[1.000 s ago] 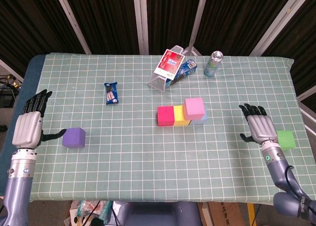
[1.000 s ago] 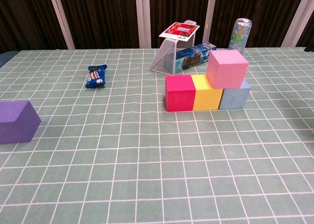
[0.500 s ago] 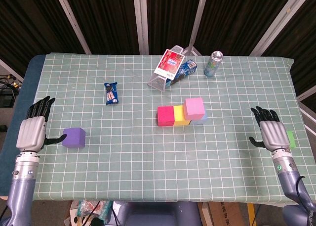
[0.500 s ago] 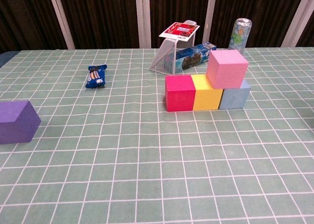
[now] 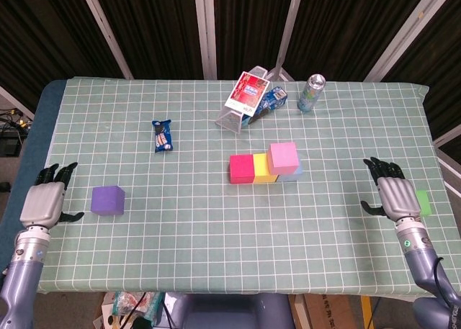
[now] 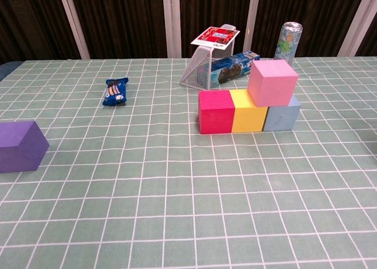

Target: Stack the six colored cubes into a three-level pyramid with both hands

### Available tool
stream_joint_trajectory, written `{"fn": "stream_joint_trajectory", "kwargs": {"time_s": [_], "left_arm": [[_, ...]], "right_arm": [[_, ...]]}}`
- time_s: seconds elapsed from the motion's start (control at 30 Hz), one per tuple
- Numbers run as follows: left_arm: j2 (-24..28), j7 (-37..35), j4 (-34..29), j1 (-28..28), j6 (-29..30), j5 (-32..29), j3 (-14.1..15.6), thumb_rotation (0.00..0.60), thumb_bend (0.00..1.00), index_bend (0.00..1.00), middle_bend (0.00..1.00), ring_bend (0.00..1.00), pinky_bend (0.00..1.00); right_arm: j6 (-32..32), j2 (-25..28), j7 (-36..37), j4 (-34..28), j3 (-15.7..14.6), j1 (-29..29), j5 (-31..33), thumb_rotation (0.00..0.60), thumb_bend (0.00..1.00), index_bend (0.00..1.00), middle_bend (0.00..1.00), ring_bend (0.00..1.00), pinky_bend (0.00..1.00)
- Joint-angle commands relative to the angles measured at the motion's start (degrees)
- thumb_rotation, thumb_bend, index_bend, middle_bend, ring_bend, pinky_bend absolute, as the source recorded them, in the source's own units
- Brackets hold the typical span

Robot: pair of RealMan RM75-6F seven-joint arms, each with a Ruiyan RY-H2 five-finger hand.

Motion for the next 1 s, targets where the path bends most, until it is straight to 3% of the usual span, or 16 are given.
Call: {"fn": "stream_joint_trajectory", "kwargs": {"time_s": [0.03, 0.8, 0.87, 1.0], "left_arm": [[-1.8, 0.6, 2.3, -1.2, -2.2, -1.3, 0.4, 0.6, 0.09, 0.0, 0.15, 0.0, 0.02], [-8.7, 3.4, 9.1, -6.9, -8.9, -8.8, -0.6, 0.6, 0.09, 0.0, 0.26, 0.0, 0.02], [-9.1, 3.4, 9.3, -7.1, -8.9, -9.0, -0.6, 0.6, 0.1, 0.0, 0.28, 0.0, 0.02], [-9.6, 3.6, 9.9, -7.5, -9.0, -9.0, -0.4, 0.6, 0.24, 0.0, 0.36, 0.02, 0.02]], "right_arm": [[-0.1, 0.0, 0.1, -0.2, 0.3, -0.3, -0.3, 0.6, 0.32, 0.0, 0.06, 0.05, 0.0], [-1.9, 0.3, 0.6, -0.9, 3.2, -2.0, -1.4, 0.6, 0.32, 0.0, 0.06, 0.05, 0.0], [-2.0, 0.4, 0.6, -0.9, 3.4, -2.1, -1.4, 0.6, 0.32, 0.0, 0.06, 0.05, 0.0], [-2.1, 0.3, 0.6, -1.0, 3.6, -2.3, -1.7, 0.6, 0.32, 0.0, 0.06, 0.05, 0.0]]}}
